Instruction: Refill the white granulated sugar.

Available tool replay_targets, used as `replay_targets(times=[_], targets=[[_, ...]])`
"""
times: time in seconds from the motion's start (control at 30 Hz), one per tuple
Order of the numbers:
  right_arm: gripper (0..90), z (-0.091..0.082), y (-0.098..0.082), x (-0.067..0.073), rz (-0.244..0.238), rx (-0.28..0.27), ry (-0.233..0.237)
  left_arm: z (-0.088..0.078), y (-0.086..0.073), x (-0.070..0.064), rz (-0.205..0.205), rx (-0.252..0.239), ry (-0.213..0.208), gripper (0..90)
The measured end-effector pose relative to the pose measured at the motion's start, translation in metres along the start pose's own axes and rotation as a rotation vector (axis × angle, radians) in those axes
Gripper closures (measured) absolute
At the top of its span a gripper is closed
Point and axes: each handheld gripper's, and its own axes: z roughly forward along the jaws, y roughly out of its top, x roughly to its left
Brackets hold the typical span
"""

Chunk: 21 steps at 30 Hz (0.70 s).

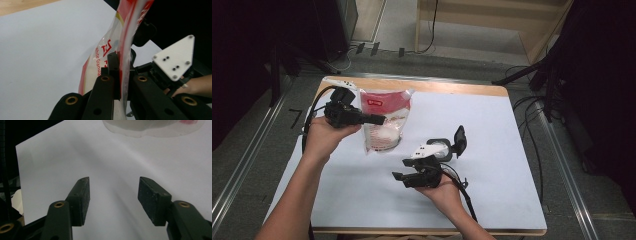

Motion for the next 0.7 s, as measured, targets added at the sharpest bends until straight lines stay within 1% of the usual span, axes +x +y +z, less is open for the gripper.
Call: replay_targets(times=[0.03, 0.07, 0.1, 0.17, 0.2, 0.33, 0.37, 0.43, 0.5, 0.63, 0.7], targets=[[44.8, 0.002, 0.0, 0.0, 0.0, 0.006, 0.005, 0.0, 0.0, -0.003, 0.0, 0.002, -0.008, 90.0], [44.8, 0.003, -0.001, 0.0, -0.002, 0.011, 0.004, -0.001, 0.0, -0.006, 0.008, 0.008, -0.008, 90.0], [44.8, 0.005, -0.001, 0.001, -0.001, 0.014, 0.001, -0.002, -0.001, -0.009, 0.005, 0.008, -0.01, 90.0], [44.8, 0.007, -0.002, 0.002, 0.009, 0.018, 0.004, -0.002, -0.001, -0.012, 0.015, 0.016, -0.014, 90.0], [44.8, 0.007, -0.002, 0.002, 0.006, 0.017, -0.002, -0.003, -0.002, -0.014, 0.014, 0.026, -0.021, 90.0], [45.8, 0.01, -0.002, 0.001, 0.004, 0.007, -0.01, 0.0, -0.005, -0.02, 0.016, 0.04, -0.044, 90.0], [46.8, 0.01, -0.002, 0.001, 0.008, 0.009, -0.009, 0.001, -0.005, -0.022, 0.009, 0.047, -0.051, 90.0], [47.4, 0.01, -0.002, 0.0, 0.014, 0.003, -0.015, 0.002, -0.006, -0.025, 0.012, 0.057, -0.061, 90.0], [47.7, 0.01, -0.002, -0.001, 0.019, -0.006, -0.025, 0.002, -0.007, -0.028, 0.011, 0.061, -0.062, 90.0], [48.7, 0.01, -0.002, -0.002, 0.026, -0.018, -0.045, 0.003, -0.009, -0.03, -0.001, 0.074, -0.082, 90.0], [49.9, 0.011, -0.002, -0.001, 0.009, -0.018, -0.071, 0.004, -0.01, -0.03, -0.003, 0.081, -0.088, 90.0]])
